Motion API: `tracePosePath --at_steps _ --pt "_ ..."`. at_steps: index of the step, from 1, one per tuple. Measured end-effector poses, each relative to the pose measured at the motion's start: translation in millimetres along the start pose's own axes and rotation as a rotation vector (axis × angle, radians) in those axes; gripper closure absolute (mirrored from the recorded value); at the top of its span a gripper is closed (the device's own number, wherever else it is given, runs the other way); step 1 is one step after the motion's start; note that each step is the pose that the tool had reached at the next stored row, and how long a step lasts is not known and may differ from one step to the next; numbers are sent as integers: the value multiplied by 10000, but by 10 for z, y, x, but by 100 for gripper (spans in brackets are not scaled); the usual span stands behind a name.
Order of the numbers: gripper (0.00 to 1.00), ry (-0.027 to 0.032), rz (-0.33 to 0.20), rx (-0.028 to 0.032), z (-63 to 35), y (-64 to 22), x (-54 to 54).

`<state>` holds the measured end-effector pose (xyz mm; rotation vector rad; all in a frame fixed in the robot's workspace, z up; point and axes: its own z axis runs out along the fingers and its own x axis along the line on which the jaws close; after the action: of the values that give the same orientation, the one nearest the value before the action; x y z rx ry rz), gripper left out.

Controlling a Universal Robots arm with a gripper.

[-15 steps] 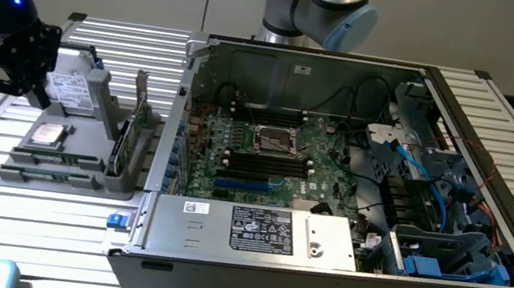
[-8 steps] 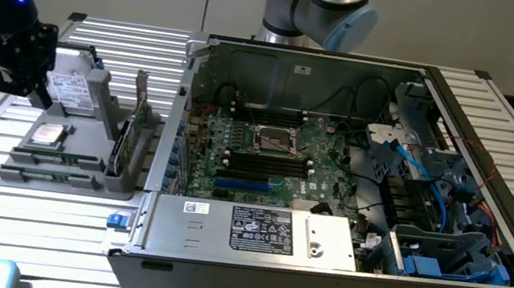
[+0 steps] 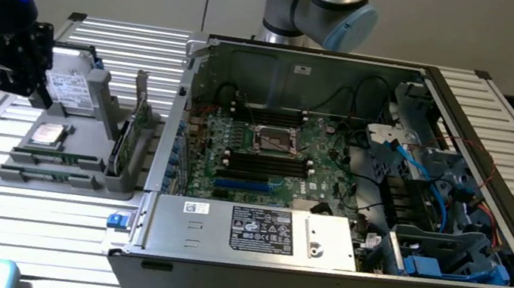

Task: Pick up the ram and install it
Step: 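Pick up the ram and move it above insertion slot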

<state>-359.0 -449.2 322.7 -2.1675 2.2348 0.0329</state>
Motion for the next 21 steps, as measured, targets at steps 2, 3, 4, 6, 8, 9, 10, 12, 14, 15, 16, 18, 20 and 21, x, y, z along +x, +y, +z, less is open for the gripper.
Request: tracePosePath --at_steps 2,3,4,6,8,9,10,12,14,15,16,18,20,21 --pt "89 4 -197 -5 1 0 0" --pt "89 5 -243 -7 1 0 0" --pt "89 7 -247 -8 1 0 0" --pt "89 7 -248 -9 0 0 0" --pt "89 7 -248 -8 1 -1 0" --pt "89 8 -248 -9 1 -1 0" --pt "89 8 -248 -9 1 -1 0" --pt "89 8 -248 -10 1 -1 0" --pt "83 7 -248 -8 4 -1 0" --pt "83 8 -248 -9 4 -1 0" --pt "76 8 -248 -9 5 -1 0" --pt "70 5 -249 -5 18 0 1" --pt "64 7 -250 -7 50 1 3" --pt "64 8 -248 -9 68 5 3"
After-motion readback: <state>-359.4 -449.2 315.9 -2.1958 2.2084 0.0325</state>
